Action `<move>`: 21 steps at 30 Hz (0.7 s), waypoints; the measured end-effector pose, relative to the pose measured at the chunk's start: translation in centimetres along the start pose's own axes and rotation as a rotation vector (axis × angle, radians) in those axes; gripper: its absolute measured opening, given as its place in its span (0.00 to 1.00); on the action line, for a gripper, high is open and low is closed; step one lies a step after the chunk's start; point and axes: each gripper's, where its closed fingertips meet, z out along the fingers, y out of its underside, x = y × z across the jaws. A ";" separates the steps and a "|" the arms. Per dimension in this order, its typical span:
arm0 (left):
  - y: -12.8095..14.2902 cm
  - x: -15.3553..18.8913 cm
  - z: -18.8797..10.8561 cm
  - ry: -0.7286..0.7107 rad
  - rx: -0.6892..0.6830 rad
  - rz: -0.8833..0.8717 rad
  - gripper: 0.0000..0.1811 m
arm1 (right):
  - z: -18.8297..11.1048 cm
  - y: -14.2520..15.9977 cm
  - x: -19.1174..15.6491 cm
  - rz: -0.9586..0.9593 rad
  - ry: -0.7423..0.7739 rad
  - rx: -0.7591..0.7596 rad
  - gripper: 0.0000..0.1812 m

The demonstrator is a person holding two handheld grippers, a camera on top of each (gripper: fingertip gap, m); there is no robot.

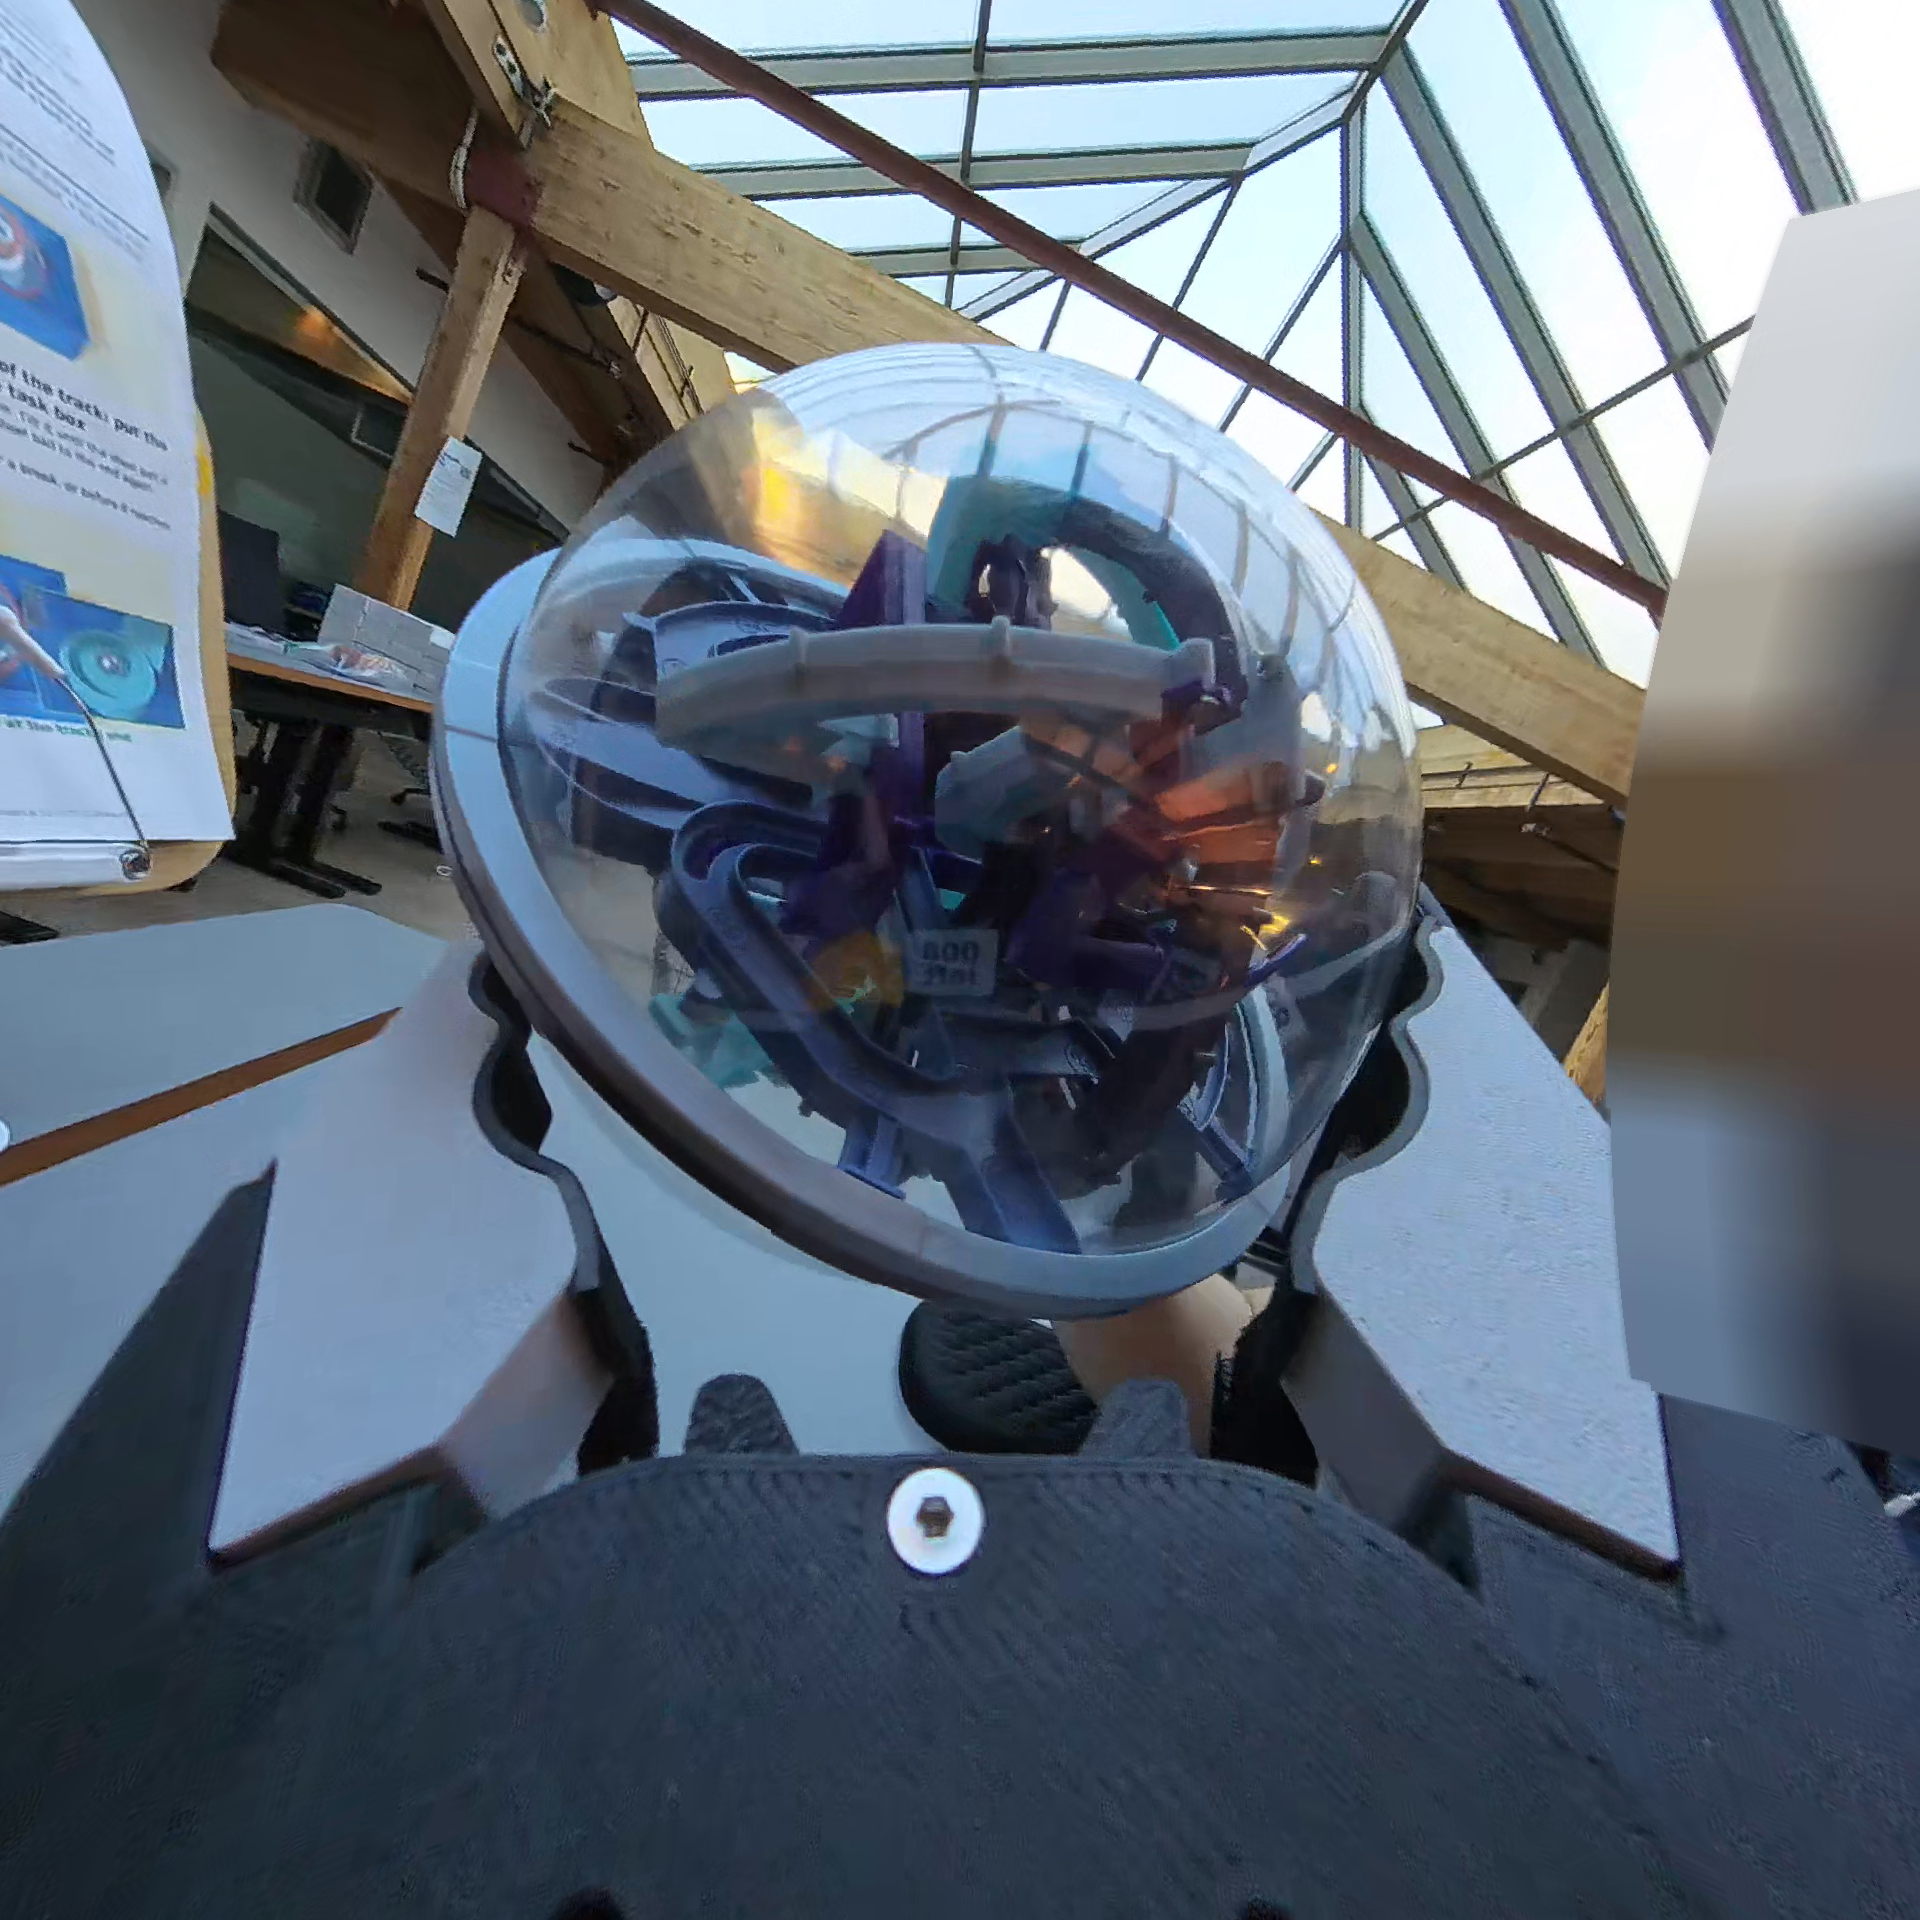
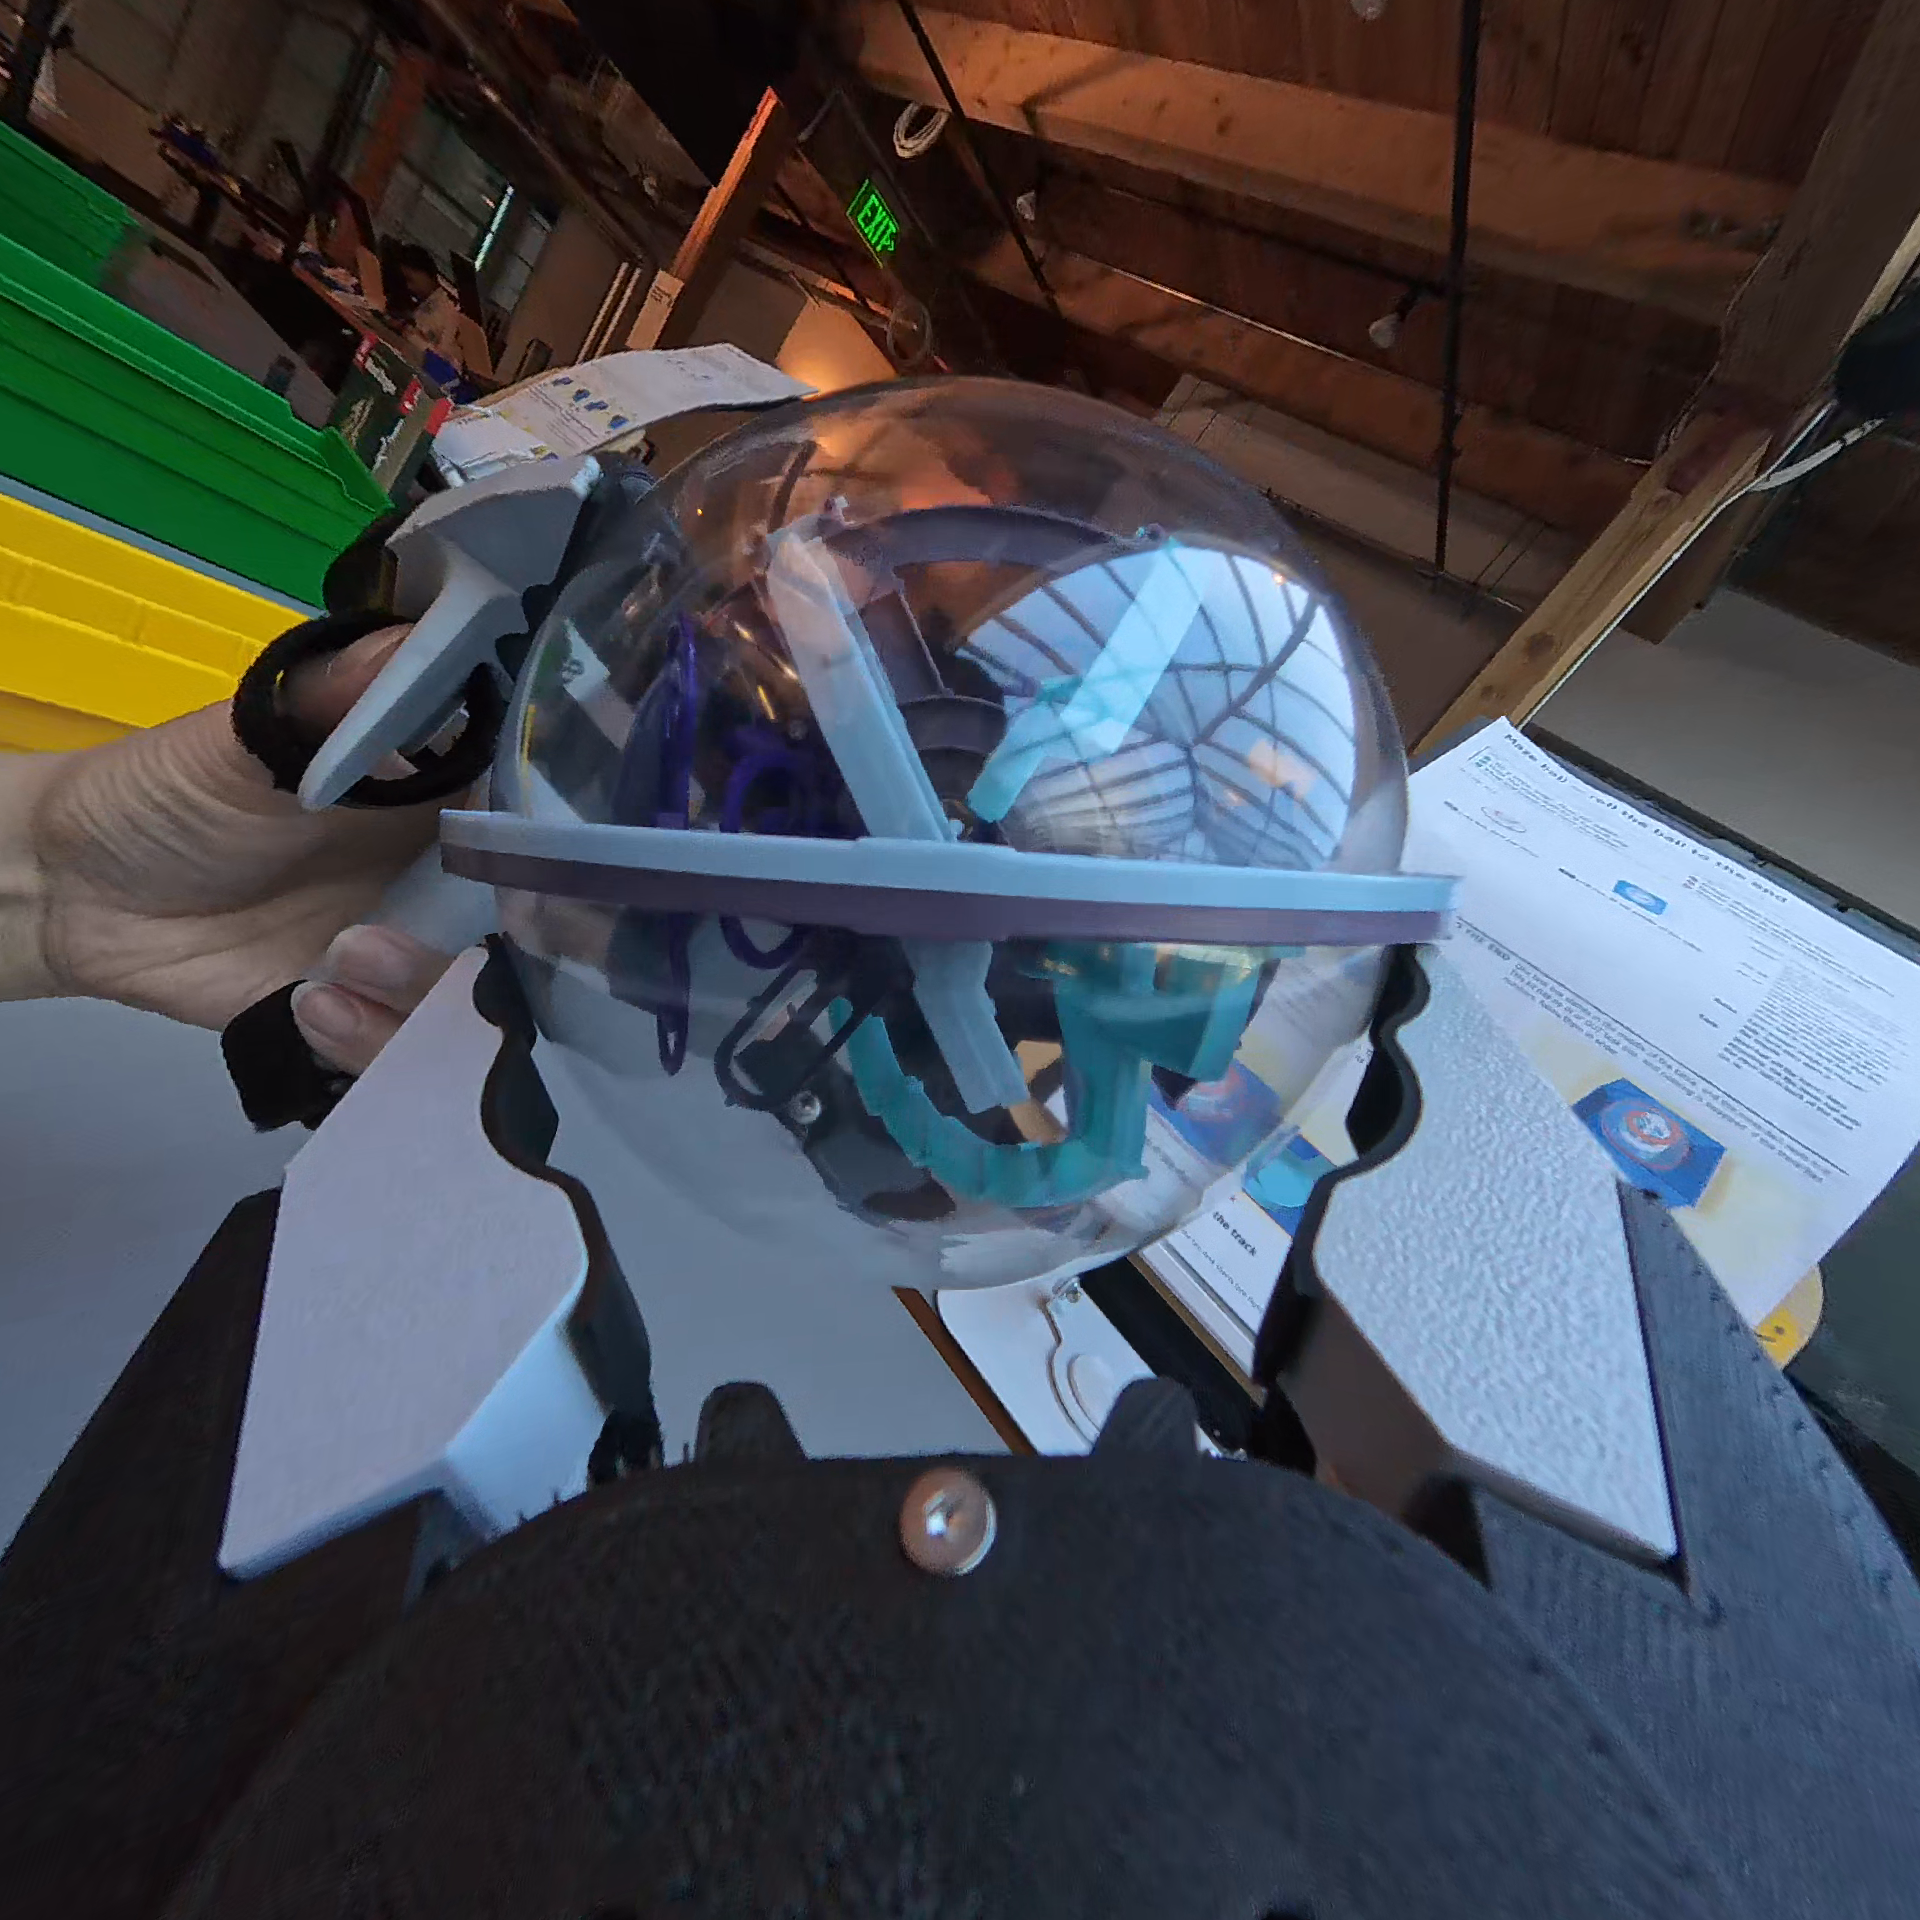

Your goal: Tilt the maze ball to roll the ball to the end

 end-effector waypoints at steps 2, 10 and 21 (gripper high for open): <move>0.1 -0.3 0.0 0.002 0.004 -0.027 0.87 | 0.1 0.2 0.1 0.008 -0.006 -0.022 0.86; 0.5 0.4 0.0 0.212 0.177 -0.235 0.87 | -0.6 -0.8 -0.4 -0.113 -0.020 -0.162 0.86; 1.4 1.1 0.4 0.409 0.347 -0.500 0.87 | -1.8 -1.7 -0.9 -0.192 0.003 -0.293 0.86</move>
